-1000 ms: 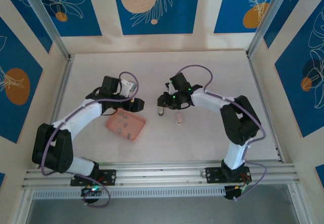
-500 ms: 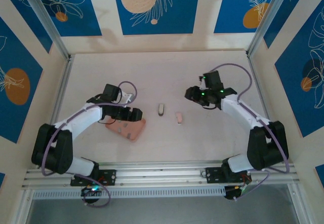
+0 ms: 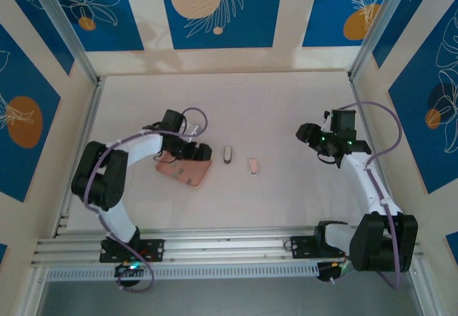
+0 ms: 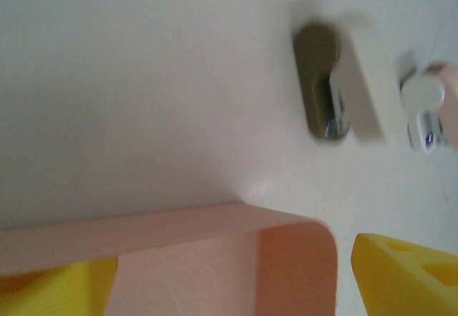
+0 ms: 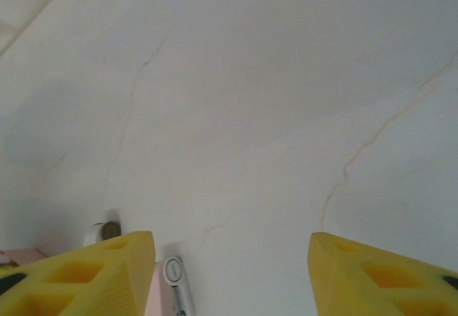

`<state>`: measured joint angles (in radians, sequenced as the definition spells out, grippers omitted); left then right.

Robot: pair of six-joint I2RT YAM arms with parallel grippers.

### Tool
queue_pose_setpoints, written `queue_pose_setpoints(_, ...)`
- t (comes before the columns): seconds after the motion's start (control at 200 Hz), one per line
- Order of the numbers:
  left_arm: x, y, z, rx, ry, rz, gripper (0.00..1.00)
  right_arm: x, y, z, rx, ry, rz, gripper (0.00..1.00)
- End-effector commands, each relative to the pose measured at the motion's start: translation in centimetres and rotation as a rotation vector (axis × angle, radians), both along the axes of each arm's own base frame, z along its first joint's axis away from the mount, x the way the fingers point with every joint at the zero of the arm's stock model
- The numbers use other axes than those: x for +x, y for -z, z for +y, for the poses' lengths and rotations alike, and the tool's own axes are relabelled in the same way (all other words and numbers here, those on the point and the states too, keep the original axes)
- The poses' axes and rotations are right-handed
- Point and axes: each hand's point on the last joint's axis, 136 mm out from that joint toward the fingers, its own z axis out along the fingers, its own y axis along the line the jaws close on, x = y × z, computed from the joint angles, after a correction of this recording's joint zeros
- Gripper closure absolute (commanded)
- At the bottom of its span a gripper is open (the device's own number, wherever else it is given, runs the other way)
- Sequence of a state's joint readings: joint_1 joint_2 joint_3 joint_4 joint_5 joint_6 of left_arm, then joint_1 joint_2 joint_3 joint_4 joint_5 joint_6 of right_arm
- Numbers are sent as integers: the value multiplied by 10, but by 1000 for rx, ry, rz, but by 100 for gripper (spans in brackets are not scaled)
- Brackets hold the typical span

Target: Load the staples into the stapler

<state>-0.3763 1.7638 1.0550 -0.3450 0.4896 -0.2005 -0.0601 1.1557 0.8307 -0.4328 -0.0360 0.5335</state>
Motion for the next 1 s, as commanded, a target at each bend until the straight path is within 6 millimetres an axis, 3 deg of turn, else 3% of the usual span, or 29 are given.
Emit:
queue_pose_setpoints(0.0, 41, -23, -27, -61, 41, -135, 15, 3, 2, -11, -17, -2, -42, 38)
queue_pose_setpoints(0.125, 68, -57, -36, -79, 46, -257, 15, 12, 4, -34, -52, 54, -92, 25)
queue_pose_setpoints(0.135, 70, -60, -36, -75, 45, -270, 15, 13, 4, -36, -55, 57, -97, 20)
queue_pose_setpoints(0.15, 72, -65, -35, -71, 45, -290, 15, 14, 4, -39, -61, 67, -104, 3)
queue_pose_setpoints(0.16, 73, -68, -34, -64, 44, -302, 14, 15, 4, -41, -66, 72, -110, 0)
queue_pose_setpoints(0.235, 79, -95, -24, -22, 28, -416, 14, 22, 0, -54, -98, 105, -160, 1)
queue_pose_setpoints(0.345, 80, -137, 14, 96, -72, -643, 9, 30, -7, -66, -164, 129, -251, 1)
queue_pose_setpoints(0.49, 66, -180, 86, 272, -323, -939, 0, 40, 0, -68, -263, 73, -346, 1)
queue_pose_setpoints(0.56, 52, -177, 120, 364, -438, -1014, 0, 41, 12, -65, -288, 43, -362, 1)
queue_pose_setpoints(0.68, 30, -145, 164, 528, -554, -1022, 0, 38, 21, -52, -327, 11, -450, 1)
queue_pose_setpoints(0.865, 4, -88, 196, 584, -660, -1023, 0, 42, 37, -34, -398, -66, -495, 1)
queue_pose_setpoints(0.925, 6, -73, 204, 584, -687, -1010, 0, 49, 35, -19, -423, -127, -530, 1)
queue_pose_setpoints(0.995, 19, -74, 203, 576, -673, -1041, 0, 57, 40, -1, -459, -187, -575, 1)
